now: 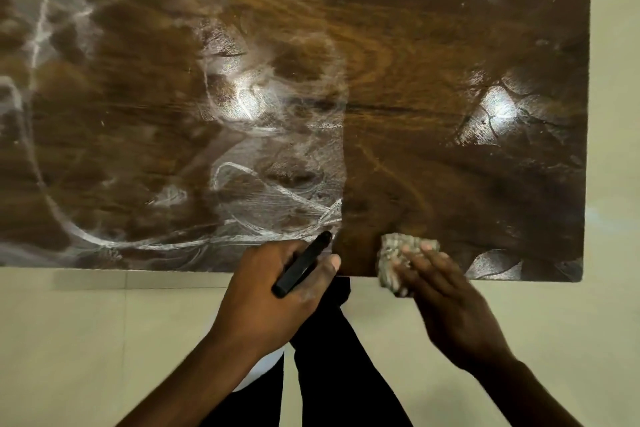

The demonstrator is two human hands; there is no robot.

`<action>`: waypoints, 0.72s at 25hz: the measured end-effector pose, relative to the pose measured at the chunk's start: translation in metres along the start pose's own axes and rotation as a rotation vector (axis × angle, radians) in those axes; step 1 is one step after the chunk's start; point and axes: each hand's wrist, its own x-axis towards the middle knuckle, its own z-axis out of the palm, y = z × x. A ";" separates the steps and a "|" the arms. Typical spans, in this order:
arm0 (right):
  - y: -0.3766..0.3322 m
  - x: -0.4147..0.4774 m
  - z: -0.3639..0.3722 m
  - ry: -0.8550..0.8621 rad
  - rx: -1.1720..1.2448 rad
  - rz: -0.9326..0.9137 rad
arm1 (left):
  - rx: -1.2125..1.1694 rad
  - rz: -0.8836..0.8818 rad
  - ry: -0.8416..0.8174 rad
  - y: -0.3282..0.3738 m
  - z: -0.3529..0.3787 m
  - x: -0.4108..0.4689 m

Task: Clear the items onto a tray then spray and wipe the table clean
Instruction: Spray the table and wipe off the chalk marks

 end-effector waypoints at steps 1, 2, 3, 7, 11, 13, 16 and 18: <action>0.007 -0.001 -0.006 0.069 0.048 0.153 | -0.004 -0.007 0.014 0.001 -0.004 0.001; 0.004 0.002 -0.008 0.159 0.104 0.333 | -0.008 -0.012 0.021 0.001 -0.006 0.001; -0.009 0.013 -0.006 0.258 0.169 0.528 | -0.008 -0.019 0.021 0.001 -0.008 0.001; -0.108 0.076 0.018 0.407 0.337 0.862 | 0.013 -0.041 0.037 -0.010 -0.013 -0.001; -0.164 0.074 0.034 0.097 0.257 0.159 | 0.053 -0.025 0.084 -0.023 -0.019 -0.007; -0.123 0.078 0.019 -0.062 0.131 -0.231 | 0.032 -0.008 0.077 -0.026 -0.023 -0.009; -0.042 0.109 -0.014 -0.205 -0.027 -0.356 | -0.008 -0.024 0.046 -0.030 -0.034 -0.007; -0.005 0.133 -0.037 -0.062 -0.002 -0.087 | -0.020 -0.042 0.048 -0.030 -0.038 -0.005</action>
